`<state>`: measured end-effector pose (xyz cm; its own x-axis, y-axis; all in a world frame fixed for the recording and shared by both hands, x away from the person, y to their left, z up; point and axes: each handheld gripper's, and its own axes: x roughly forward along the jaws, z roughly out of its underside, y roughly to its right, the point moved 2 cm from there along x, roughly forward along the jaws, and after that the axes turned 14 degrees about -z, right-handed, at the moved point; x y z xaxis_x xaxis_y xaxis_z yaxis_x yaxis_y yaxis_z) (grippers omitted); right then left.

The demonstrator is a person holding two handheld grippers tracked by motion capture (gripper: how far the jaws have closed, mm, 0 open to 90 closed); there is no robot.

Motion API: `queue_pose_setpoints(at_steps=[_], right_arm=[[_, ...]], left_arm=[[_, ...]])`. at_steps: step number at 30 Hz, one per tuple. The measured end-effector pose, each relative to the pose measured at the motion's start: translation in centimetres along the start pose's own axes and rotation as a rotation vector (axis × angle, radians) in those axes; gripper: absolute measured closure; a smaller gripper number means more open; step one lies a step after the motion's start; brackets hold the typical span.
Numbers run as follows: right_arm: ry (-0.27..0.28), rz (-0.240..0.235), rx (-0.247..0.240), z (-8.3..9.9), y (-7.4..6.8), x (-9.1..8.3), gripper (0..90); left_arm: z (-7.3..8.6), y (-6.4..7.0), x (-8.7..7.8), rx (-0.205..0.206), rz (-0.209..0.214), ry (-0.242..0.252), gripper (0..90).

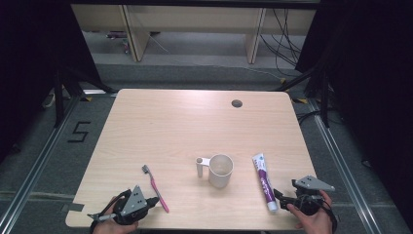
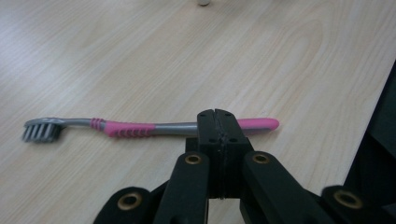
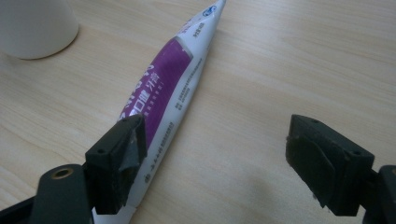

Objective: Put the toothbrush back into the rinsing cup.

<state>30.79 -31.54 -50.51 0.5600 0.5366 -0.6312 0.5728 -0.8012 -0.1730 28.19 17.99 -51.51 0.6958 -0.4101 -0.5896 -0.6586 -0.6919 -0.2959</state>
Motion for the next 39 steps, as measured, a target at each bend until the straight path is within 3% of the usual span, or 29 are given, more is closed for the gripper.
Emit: queue_pose_setpoints(at_steps=[2,3,5,7,11,12,13,14,21,24,28,29,30,31,32,33,36,38,39], right_arm=[[0.000,0.000,0.000,0.0,0.0,0.0,21.8],[0.001,0.002,-0.003,0.0,0.1,0.0,21.8],[0.001,-0.001,0.000,0.0,0.1,0.0,21.9],[0.000,-0.001,0.001,0.1,0.1,0.0,22.0],[0.002,0.001,0.000,0.0,0.0,0.0,22.2],[0.003,0.000,0.002,0.0,0.0,0.0,22.2],[0.006,0.001,-0.006,0.0,0.1,0.0,22.3],[0.005,-0.002,0.028,0.1,-0.1,0.1,22.3],[0.004,-0.006,0.030,0.1,-0.1,0.1,22.5],[0.002,-0.007,-0.016,0.0,0.2,-0.1,22.5],[0.007,-0.007,-0.020,0.0,0.2,0.0,22.7],[0.010,-0.016,0.013,0.1,0.0,0.0,22.8],[0.010,-0.016,0.013,0.1,0.0,0.0,22.8],[0.009,-0.015,0.014,0.1,0.0,0.0,22.9],[0.007,-0.016,0.030,0.1,-0.2,0.0,22.9],[0.007,-0.016,0.030,0.1,-0.2,0.0,22.9],[0.011,-0.016,0.012,0.1,0.0,0.0,23.1],[0.007,-0.014,0.027,0.1,-0.2,0.0,23.1],[0.003,-0.007,-0.003,0.0,0.0,0.0,23.1]], left_arm=[[-0.1,0.2,0.2,-0.005,0.008,0.010,89.7],[-0.2,0.4,0.4,0.014,0.011,0.008,89.7],[-0.3,0.7,0.6,0.001,0.024,0.004,89.7],[-0.3,0.7,0.8,0.025,0.027,-0.007,89.7],[-0.4,1.1,1.5,0.013,0.044,-0.006,89.7],[-0.4,1.0,1.6,0.033,0.039,-0.019,89.7],[-0.4,1.1,1.7,0.027,0.044,-0.018,89.7],[-0.5,1.0,1.9,0.029,0.044,-0.022,89.7],[-1.0,0.9,2.6,0.015,0.039,-0.025,89.6],[-1.2,1.0,3.0,0.028,0.039,-0.027,89.6],[-1.4,0.8,3.4,0.008,0.026,-0.033,89.6],[-1.5,0.6,3.5,-0.020,0.015,-0.035,89.5],[-1.5,0.6,3.5,-0.020,0.015,-0.035,88.5],[-1.5,0.3,3.4,-0.049,0.003,-0.046,88.5],[-1.5,-0.2,3.4,-0.114,-0.010,-0.053,85.2],[-1.5,-0.2,3.4,-0.114,-0.010,-0.053,84.4],[-1.4,-1.1,3.5,-0.201,-0.054,-0.087,76.6],[-1.5,-1.6,3.6,-0.289,-0.062,-0.093,71.4],[-1.5,-1.7,3.7,-0.307,-0.069,-0.100,68.7]])
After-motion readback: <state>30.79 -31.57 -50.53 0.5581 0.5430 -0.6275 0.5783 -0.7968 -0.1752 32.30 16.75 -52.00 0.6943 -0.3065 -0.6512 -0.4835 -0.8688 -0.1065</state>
